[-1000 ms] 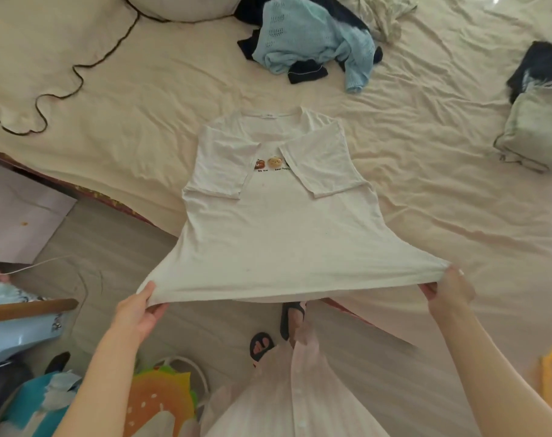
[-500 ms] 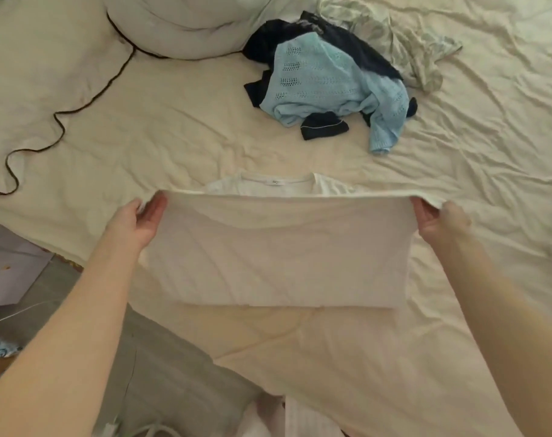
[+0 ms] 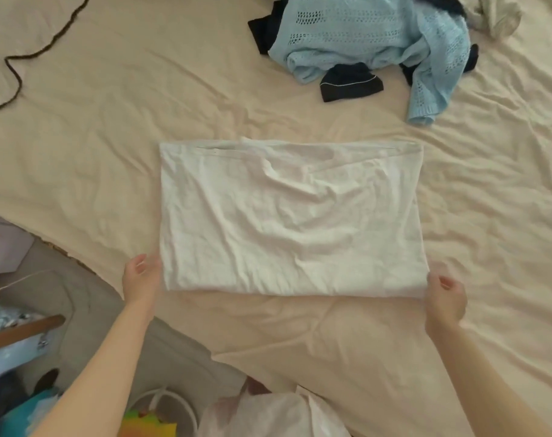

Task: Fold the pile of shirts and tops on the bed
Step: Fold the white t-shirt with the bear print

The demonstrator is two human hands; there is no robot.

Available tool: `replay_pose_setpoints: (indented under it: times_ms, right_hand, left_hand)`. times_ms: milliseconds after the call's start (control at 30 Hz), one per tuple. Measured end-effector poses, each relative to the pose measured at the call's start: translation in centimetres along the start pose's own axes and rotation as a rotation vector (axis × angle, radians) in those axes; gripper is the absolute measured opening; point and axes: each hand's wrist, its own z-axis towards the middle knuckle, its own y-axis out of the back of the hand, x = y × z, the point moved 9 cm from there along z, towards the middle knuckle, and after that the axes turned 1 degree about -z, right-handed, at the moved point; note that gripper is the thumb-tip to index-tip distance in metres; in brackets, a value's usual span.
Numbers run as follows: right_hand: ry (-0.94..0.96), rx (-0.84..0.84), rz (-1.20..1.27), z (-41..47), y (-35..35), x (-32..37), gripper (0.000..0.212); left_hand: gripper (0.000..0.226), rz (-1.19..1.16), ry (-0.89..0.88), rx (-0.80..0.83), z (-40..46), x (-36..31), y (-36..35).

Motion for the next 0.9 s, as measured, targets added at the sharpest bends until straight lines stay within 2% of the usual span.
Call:
replay_pose_setpoints:
  times_ms: [67, 133, 267, 367, 467, 667, 767, 833, 867, 900]
  right_hand:
    - [-0.129, 0.102, 0.107, -0.5, -0.8, -3.2, 0.028]
    - [-0.275, 0.182, 0.288, -1.1, -1.7, -4.6, 0.025]
    - [-0.278, 0.282, 0.482, -2.0, -2.8, -3.2, 0.001]
    - [-0.283, 0.258, 0.502, -2.2, -2.5, -2.3, 0.012]
    - [-0.345, 0.227, 0.592, -1.5, -1.4, -2.5, 0.013]
    - [-0.418, 0.139, 0.809, 0.3, 1.2, -3.1, 0.013]
    - [-0.47, 0.129, 0.694, 0.2, 1.1, -5.2, 0.019]
    - [-0.387, 0.049, 0.492, 0.2, 1.5, -5.4, 0.013]
    - [-0.297, -0.009, 0.35, 0.1, 1.9, -4.7, 0.008]
    - [-0.187, -0.067, 0.183, 0.1, 2.3, -3.3, 0.018]
  left_hand:
    - [0.044, 0.004, 0.08, 0.061, -0.3, 3.2, 0.3]
    - [0.042, -0.1, 0.15, 0.136, -1.1, 4.8, -0.1]
    - [0.04, -0.172, 0.024, 0.149, -1.4, 3.5, -0.4]
    - [0.028, -0.131, -0.008, 0.17, -1.2, 3.0, -0.6]
    - [0.007, -0.215, 0.027, 0.157, -0.4, 2.7, 0.1]
    - [0.02, -0.256, 0.059, -0.001, 0.9, 2.9, 2.9]
    - [0.006, -0.15, 0.119, -0.01, 1.1, 4.5, 2.6]
    - [0.025, 0.091, 0.077, 0.013, 1.2, 3.8, 2.2]
    - [0.033, 0.246, -0.003, 0.001, 1.3, 2.4, 2.2]
    - [0.038, 0.401, -0.12, -0.025, 1.2, 0.3, 2.0]
